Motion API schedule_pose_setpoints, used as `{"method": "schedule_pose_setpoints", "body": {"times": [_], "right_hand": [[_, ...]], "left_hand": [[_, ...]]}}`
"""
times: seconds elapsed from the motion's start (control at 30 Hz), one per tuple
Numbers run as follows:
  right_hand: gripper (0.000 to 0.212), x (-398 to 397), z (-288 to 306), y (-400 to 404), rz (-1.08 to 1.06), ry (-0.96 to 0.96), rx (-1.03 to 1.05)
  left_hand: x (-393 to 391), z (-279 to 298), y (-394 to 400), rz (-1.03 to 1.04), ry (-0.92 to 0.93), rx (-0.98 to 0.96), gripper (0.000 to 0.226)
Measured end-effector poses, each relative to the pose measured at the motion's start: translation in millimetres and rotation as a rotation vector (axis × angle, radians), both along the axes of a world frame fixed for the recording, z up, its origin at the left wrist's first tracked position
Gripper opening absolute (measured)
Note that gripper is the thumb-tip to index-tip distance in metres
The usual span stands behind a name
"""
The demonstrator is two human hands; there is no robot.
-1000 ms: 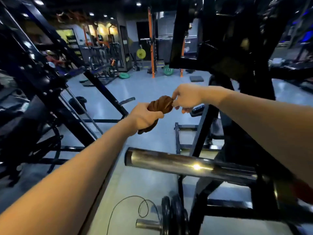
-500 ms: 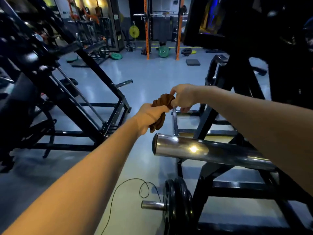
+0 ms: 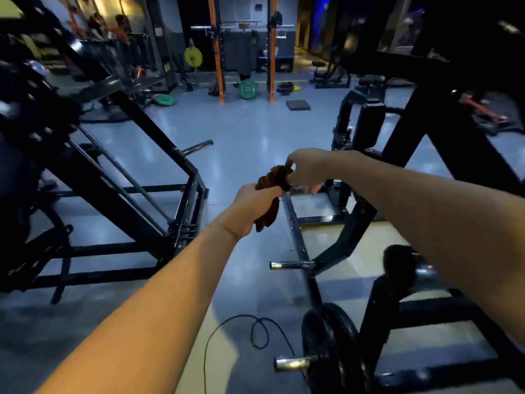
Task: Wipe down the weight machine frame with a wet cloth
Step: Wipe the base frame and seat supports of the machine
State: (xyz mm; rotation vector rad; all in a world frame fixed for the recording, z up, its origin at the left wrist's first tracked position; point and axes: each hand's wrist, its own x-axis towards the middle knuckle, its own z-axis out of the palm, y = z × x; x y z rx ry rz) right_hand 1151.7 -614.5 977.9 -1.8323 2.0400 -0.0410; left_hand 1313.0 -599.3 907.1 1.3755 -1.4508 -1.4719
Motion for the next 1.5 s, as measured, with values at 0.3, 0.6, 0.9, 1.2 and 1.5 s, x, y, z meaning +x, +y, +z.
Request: {"method": "schedule_pose_setpoints", "body": {"times": [0.3,0.6,0.9,1.2,1.5], "right_hand": [[0.034,98.3,-22.9,-68.8,-0.202,-0.084,0.016],[0.017,104.1,-69.2,-140.9,-0.307,-0.113,-0.014],[0.041,44.2,-127.7,-225.5,-0.534,-0.556,-0.077],[0.025,-30.6,-142.7,-291.4,-0.762,-0.844,-0.079],[0.039,-103.9,-152.5,-377.0,-0.917,-0.964,-0.208]], "left_hand": [[99.1,-23.3,-90.2,-0.105,0.012,0.098,0.025],[104.3,-55.0,-176.5,-0.162,0.064,0.147,0.013],[40.3,-99.2,-300.6,-0.318,0.020,0.240,0.028],[-42.3,-109.2,-388.7,-0.610,0.002,0.251,0.042],[-148.2,-112.1,-503.8,-0.786,0.006,0.327,0.051]]}}
